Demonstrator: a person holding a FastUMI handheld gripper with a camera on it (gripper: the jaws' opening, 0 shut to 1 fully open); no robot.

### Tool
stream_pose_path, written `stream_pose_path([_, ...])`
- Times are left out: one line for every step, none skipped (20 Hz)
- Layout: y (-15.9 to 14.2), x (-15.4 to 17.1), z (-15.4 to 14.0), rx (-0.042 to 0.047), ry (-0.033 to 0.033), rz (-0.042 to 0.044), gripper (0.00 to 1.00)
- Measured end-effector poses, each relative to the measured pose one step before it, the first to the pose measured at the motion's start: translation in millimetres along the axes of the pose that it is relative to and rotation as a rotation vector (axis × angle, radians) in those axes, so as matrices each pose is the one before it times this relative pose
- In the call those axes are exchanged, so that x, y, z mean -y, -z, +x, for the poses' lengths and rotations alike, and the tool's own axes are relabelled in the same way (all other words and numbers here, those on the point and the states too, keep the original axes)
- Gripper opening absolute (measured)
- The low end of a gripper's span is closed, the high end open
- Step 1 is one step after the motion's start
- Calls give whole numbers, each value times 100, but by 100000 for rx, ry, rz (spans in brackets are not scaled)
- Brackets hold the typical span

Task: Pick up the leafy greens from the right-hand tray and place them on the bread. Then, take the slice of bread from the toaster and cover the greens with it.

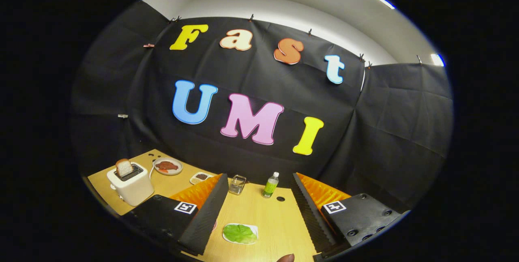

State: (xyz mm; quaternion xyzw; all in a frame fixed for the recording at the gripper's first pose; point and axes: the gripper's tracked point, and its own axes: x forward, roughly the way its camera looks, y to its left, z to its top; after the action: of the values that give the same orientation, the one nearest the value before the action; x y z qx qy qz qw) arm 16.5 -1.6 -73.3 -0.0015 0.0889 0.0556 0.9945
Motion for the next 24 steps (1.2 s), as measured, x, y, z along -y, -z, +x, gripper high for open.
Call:
stream_pose_path([1798, -347, 602, -5138, -3721, -41, 97])
stream_pose_path([2090, -205, 762, -5555, -3248, 0, 97])
stream_pose_path([1935, -188, 762, -5224, -3715, 389, 97])
stream_pose_path([1690, -398, 965, -4253, -4102, 1052, 97])
stream_pose_path([1820, -239, 970, -4075, -3686, 1190, 96])
stream_pose_path([1694, 224, 1150, -3342, -2647, 812, 96])
stream_pose_path([1656, 384, 1234, -2919, -1566, 457, 96])
stream_pose_path([1513, 352, 1280, -2795, -1279, -156, 96])
stream_pose_path([1335, 416, 1373, -2337, -1415, -587, 96])
stream_pose_path([1434, 396, 1402, -3099, -1604, -641, 96])
stream_pose_path([1283, 85, 1348, -2745, -2782, -415, 96])
stream_pose_path([1110, -1, 1287, -2635, -2288, -50, 96])
stream_pose_path([1036, 27, 1326, -2947, -2354, -581, 96])
stream_pose_path([1101, 65, 1428, -3191, -2157, -931, 96])
stream_pose_path([1075, 120, 1333, -3715, -1724, -1131, 95])
stream_pose_path([1223, 211, 1346, -3884, -1667, -679, 95])
stream_pose_path([945, 25, 1267, -3343, -1874, -540, 95])
stream_pose_path([1024, -4, 1159, -3509, -1918, -106, 94])
stream_pose_path([857, 60, 1183, -3347, -1623, 388, 94])
stream_pose_path([1104, -16, 1239, -3743, -1897, 376, 94])
stream_pose_path([888, -51, 1159, -3129, -1780, 111, 93])
stream_pose_path([647, 153, 1006, -2741, -1121, -318, 92])
stream_pose_path([618, 275, 923, -2636, -633, -885, 91])
stream_pose_path([569, 346, 924, -3108, -1145, -863, 90])
